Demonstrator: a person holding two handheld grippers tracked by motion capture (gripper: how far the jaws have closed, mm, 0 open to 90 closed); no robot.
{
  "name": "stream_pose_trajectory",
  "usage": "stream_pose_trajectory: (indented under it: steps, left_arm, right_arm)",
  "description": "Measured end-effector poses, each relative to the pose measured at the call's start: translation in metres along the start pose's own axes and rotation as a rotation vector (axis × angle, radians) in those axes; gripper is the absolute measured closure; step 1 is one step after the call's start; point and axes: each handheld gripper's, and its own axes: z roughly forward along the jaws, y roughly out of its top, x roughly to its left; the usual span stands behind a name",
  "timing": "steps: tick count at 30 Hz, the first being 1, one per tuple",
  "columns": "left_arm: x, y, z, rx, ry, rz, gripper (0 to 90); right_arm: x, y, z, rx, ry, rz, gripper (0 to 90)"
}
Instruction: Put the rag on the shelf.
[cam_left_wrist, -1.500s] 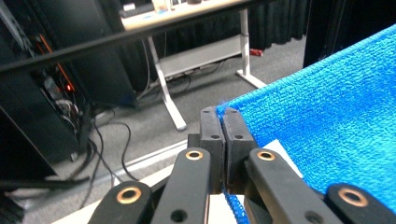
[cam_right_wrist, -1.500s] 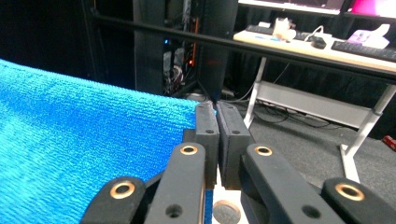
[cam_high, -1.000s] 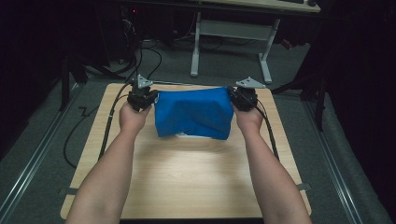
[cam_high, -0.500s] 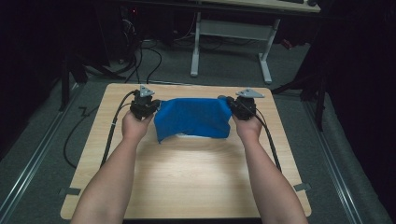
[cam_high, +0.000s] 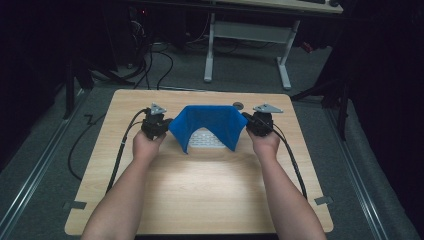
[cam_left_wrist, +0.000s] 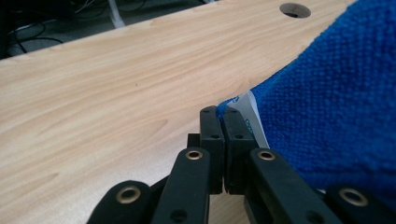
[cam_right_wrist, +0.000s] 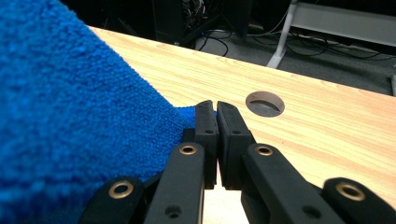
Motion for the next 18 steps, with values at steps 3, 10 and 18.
stream_pose_trajectory:
  steps: [3, 10, 18]
  left_arm:
    - [-0.001, -0.005, 0.001, 0.008, -0.004, -0.004, 88.9]
    - [-0.004, -0.013, 0.004, 0.028, -0.007, -0.002, 88.7]
    - [-0.003, -0.019, 0.002, 0.016, -0.014, -0.023, 87.6]
  right_arm:
    - [0.001, -0.007, 0.002, 0.013, 0.001, 0.007, 88.2]
    - [0.004, -0.019, 0.007, 0.056, 0.005, -0.004, 88.0]
    - [0.004, -0.029, 0.007, 0.066, -0.004, 0.006, 85.7]
